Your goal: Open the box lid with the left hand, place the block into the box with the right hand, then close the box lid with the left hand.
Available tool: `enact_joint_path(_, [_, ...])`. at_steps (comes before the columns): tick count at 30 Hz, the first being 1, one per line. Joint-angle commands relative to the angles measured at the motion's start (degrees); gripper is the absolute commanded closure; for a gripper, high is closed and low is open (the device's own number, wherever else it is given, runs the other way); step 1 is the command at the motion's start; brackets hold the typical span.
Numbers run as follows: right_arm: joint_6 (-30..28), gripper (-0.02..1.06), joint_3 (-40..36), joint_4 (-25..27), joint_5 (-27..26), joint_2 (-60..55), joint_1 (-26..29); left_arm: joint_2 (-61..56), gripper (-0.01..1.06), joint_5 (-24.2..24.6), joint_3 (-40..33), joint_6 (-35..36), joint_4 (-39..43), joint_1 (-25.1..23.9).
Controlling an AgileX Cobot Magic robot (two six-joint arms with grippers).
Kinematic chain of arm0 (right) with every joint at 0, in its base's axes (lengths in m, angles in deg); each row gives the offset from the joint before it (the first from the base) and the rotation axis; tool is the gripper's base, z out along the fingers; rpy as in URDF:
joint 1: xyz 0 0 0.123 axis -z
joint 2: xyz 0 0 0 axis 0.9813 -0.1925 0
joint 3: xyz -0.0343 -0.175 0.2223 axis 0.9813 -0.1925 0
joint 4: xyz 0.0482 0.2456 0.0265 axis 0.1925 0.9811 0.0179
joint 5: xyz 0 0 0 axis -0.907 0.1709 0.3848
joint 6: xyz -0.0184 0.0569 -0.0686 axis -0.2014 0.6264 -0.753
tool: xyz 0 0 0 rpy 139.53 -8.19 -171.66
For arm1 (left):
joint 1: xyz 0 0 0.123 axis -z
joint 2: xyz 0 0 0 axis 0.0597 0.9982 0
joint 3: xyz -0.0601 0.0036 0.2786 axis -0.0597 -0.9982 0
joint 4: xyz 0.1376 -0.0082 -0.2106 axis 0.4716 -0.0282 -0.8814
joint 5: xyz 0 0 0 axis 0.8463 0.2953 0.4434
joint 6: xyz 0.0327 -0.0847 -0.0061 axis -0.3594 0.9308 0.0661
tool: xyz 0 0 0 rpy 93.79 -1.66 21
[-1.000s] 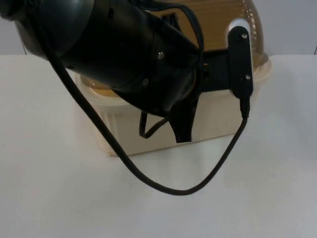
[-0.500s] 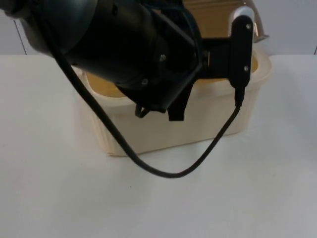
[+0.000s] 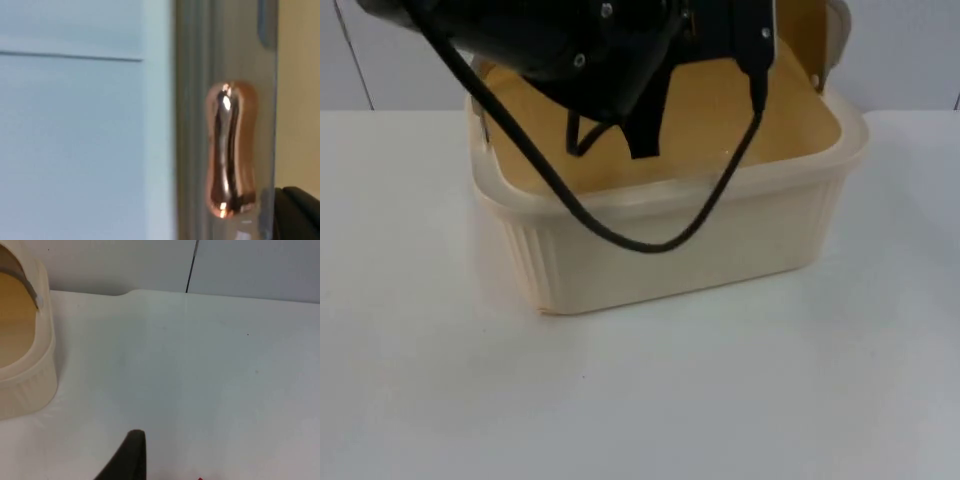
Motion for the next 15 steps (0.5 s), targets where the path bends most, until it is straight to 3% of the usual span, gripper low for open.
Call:
enact_joint_path(1, [0.0, -0.01, 0.2, -0.4, -0.5, 0.2, 0.3, -0.4, 1.05, 0.8, 0.9, 0.2, 0.3, -0.8])
enact_joint_path(15, [0.0, -0.01, 0.2, -0.4, -0.5, 0.2, 0.3, -0.5, 1.05, 1.6, 3.1, 0.2, 0.3, -1.7])
